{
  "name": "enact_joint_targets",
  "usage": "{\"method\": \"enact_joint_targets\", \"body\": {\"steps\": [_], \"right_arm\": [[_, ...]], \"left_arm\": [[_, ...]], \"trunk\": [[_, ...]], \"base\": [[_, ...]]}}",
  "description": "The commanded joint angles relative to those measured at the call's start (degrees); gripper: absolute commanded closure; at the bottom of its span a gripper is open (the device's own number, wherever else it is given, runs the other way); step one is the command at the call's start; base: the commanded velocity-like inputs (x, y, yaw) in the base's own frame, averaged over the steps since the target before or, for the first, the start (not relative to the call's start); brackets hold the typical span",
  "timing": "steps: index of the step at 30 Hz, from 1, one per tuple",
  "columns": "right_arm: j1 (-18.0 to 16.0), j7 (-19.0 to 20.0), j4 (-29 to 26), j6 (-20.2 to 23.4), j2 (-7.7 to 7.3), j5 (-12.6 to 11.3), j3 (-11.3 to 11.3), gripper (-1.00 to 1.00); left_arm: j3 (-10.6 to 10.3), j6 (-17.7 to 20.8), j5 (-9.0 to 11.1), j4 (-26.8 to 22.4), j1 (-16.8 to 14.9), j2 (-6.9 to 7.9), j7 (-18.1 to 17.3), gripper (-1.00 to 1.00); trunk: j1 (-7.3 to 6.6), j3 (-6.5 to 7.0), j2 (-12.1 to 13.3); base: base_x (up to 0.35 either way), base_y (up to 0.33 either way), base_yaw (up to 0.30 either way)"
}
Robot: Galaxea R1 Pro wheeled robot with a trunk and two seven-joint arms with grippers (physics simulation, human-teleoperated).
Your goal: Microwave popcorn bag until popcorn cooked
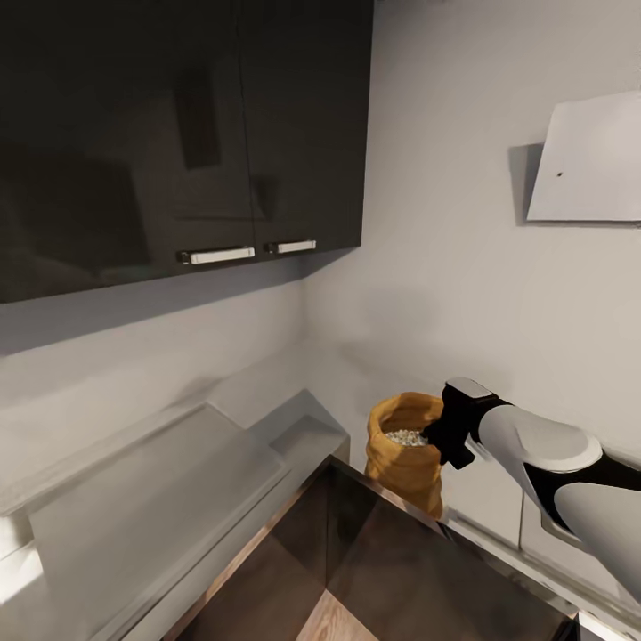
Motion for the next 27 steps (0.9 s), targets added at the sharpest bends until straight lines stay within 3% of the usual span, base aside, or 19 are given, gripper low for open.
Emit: {"method": "enact_joint_targets", "body": {"steps": [1,17,21,27], "right_arm": [[-0.02,-0.12,0.00,0.34,-0.02,-0.51,0.45,1.00],[-0.33,-6.97,-4.39,0.62,-0.12,-0.52,0.43,1.00],[-0.37,-9.63,-8.21,3.82,-0.15,-0.52,0.44,1.00],[-0.52,-10.42,-10.04,5.33,-0.15,-0.52,0.44,1.00]], "left_arm": [[-0.03,-0.20,-0.03,0.03,-0.01,0.01,-0.01,-1.00],[-0.03,-0.19,-0.03,0.03,-0.03,0.01,-0.01,-1.00],[-0.03,0.04,-0.03,0.03,-0.03,0.01,-0.01,-1.00],[-0.03,0.33,-0.03,0.03,0.01,0.01,-0.01,-1.00]], "trunk": [[0.02,0.08,-0.03],[0.02,1.59,-0.03],[0.02,1.97,-0.03],[0.02,2.53,-0.03]], "base": [[0.000,0.000,0.000],[0.000,0.000,0.000],[0.000,0.000,0.000],[0.000,0.000,0.000]]}}
